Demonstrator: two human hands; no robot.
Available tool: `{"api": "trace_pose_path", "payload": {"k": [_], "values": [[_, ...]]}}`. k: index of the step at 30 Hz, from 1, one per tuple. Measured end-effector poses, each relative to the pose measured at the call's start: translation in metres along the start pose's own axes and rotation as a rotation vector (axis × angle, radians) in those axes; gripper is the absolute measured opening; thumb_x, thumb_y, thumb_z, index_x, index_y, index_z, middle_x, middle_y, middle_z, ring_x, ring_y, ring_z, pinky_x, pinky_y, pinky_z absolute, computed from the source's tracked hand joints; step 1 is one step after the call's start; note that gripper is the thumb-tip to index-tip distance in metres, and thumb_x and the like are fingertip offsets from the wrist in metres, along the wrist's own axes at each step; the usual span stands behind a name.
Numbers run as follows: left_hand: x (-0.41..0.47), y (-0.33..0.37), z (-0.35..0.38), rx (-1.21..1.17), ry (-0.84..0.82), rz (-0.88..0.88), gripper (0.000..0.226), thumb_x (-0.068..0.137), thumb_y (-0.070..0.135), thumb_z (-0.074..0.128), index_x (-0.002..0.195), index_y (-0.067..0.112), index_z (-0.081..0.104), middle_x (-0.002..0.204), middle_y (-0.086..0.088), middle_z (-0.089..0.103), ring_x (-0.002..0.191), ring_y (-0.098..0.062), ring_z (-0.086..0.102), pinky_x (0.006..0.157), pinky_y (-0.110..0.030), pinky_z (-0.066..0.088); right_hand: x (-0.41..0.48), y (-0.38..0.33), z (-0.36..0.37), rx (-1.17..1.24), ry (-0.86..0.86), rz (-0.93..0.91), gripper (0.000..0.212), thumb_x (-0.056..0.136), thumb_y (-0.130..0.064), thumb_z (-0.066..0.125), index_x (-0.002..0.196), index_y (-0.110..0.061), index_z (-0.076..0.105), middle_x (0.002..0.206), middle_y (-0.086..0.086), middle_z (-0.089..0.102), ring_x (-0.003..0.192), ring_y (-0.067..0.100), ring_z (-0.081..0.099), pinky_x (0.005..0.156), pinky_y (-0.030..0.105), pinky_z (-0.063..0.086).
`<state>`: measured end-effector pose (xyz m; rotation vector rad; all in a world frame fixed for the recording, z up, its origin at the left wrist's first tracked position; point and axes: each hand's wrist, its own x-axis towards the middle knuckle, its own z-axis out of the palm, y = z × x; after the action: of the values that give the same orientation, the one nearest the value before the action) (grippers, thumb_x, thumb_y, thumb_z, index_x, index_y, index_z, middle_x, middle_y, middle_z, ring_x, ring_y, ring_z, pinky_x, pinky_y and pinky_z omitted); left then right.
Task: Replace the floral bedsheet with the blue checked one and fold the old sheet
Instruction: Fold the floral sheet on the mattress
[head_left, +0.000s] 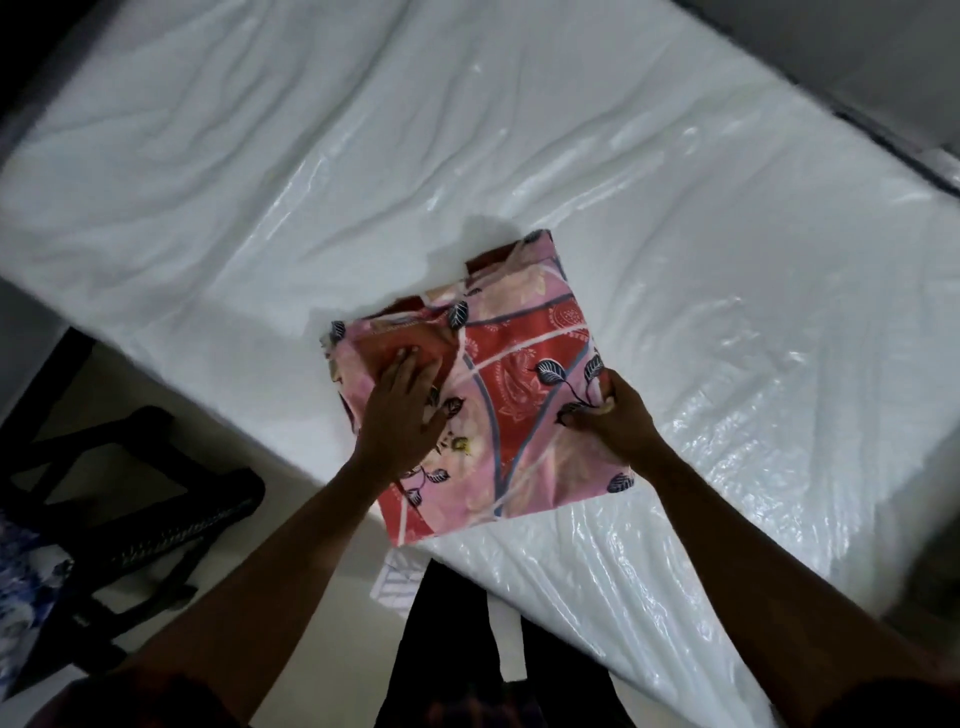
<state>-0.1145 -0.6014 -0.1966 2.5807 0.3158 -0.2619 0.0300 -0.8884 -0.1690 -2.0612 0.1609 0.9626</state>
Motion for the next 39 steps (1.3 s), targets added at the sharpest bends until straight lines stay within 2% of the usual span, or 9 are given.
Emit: {"api": "trace_pose_path", "payload": {"k": [6, 11, 15, 18, 20, 23, 28, 34, 39], "values": [[0.052, 0.079, -0.010, 0.047, -0.045, 0.481, 0.067, 0.088, 0.025, 0.063, 0.150, 0.016, 0.040, 0.154, -0.015, 0.038, 0.144, -0.036, 0.032, 0.113, -0.056, 0.032, -0.037, 0.019, -0.053, -0.120, -0.009, -0.092, 0.044, 0.064, -0.032, 0.085, 0.097, -0.036, 0.058, 0.092, -0.020, 0.069, 0.084, 0.006, 0.064, 0.078, 0.037, 0.053], [0.120, 0.166, -0.060, 0.271, -0.211, 0.831, 0.110, 0.072, 0.054, 0.077, 0.158, 0.029, 0.015, 0.167, -0.004, 0.009, 0.154, -0.027, -0.003, 0.120, -0.060, 0.013, -0.079, -0.017, -0.092, -0.342, -0.068, -0.241, 0.062, 0.065, -0.040, 0.072, 0.124, -0.043, 0.053, 0.111, -0.013, 0.065, 0.100, 0.018, 0.062, 0.086, 0.042, 0.052], [0.128, 0.231, -0.095, 0.517, -0.418, 0.903, 0.105, 0.058, 0.076, 0.076, 0.146, 0.036, 0.036, 0.157, 0.005, 0.036, 0.153, -0.018, 0.009, 0.117, -0.052, -0.013, -0.127, -0.028, -0.129, -0.430, -0.039, -0.281, 0.073, 0.073, -0.029, 0.081, 0.139, -0.034, 0.051, 0.123, -0.010, 0.065, 0.105, 0.016, 0.060, 0.083, 0.032, 0.045], [0.100, 0.272, -0.104, 0.460, -0.530, 0.828, 0.059, 0.064, 0.046, 0.080, 0.115, 0.032, 0.054, 0.117, 0.005, 0.068, 0.125, -0.020, 0.056, 0.119, -0.048, 0.014, -0.174, -0.015, -0.152, -0.389, -0.003, -0.237, 0.075, 0.073, -0.021, 0.083, 0.139, -0.037, 0.052, 0.118, -0.014, 0.063, 0.100, 0.011, 0.057, 0.079, 0.028, 0.039], [0.068, 0.302, -0.103, 0.425, -0.566, 0.801, 0.041, 0.064, 0.030, 0.079, 0.097, 0.031, 0.053, 0.096, 0.002, 0.071, 0.096, -0.026, 0.066, 0.090, -0.036, 0.043, -0.212, 0.009, -0.166, -0.358, 0.047, -0.197, 0.073, 0.071, -0.024, 0.084, 0.135, -0.040, 0.054, 0.116, -0.014, 0.064, 0.100, 0.012, 0.058, 0.080, 0.029, 0.042], [0.011, 0.342, -0.088, 0.351, -0.584, 0.799, 0.035, 0.061, 0.020, 0.074, 0.088, 0.032, 0.055, 0.084, 0.006, 0.067, 0.082, -0.024, 0.062, 0.066, -0.030, 0.041, -0.272, 0.061, -0.177, -0.322, 0.143, -0.144, 0.060, 0.069, -0.029, 0.085, 0.124, -0.038, 0.062, 0.103, -0.015, 0.064, 0.095, 0.014, 0.059, 0.074, 0.027, 0.041], [-0.099, 0.421, -0.039, 0.283, -0.715, 0.831, 0.035, 0.054, 0.022, 0.058, 0.084, 0.040, 0.056, 0.078, 0.016, 0.061, 0.082, -0.019, 0.061, 0.071, -0.032, 0.049, -0.390, 0.174, -0.190, -0.236, 0.257, -0.112, 0.043, 0.066, -0.033, 0.088, 0.105, -0.032, 0.070, 0.092, -0.010, 0.070, 0.085, 0.017, 0.063, 0.069, 0.031, 0.048], [-0.227, 0.524, 0.045, 0.297, -0.846, 0.965, 0.033, 0.061, 0.022, 0.053, 0.078, 0.050, 0.050, 0.075, 0.018, 0.060, 0.076, -0.015, 0.057, 0.067, -0.029, 0.045, -0.534, 0.317, -0.205, -0.113, 0.399, -0.042, 0.050, 0.061, -0.041, 0.090, 0.107, -0.033, 0.069, 0.093, -0.013, 0.070, 0.084, 0.010, 0.063, 0.073, 0.033, 0.053], [-0.314, 0.619, 0.119, 0.300, -0.904, 1.092, 0.038, 0.066, 0.026, 0.052, 0.103, 0.031, 0.063, 0.095, 0.009, 0.071, 0.089, -0.018, 0.064, 0.075, -0.033, 0.051, -0.638, 0.422, -0.235, 0.001, 0.514, 0.108, 0.033, 0.070, -0.027, 0.082, 0.098, -0.037, 0.068, 0.087, -0.016, 0.068, 0.087, 0.012, 0.065, 0.068, 0.032, 0.049]]}}
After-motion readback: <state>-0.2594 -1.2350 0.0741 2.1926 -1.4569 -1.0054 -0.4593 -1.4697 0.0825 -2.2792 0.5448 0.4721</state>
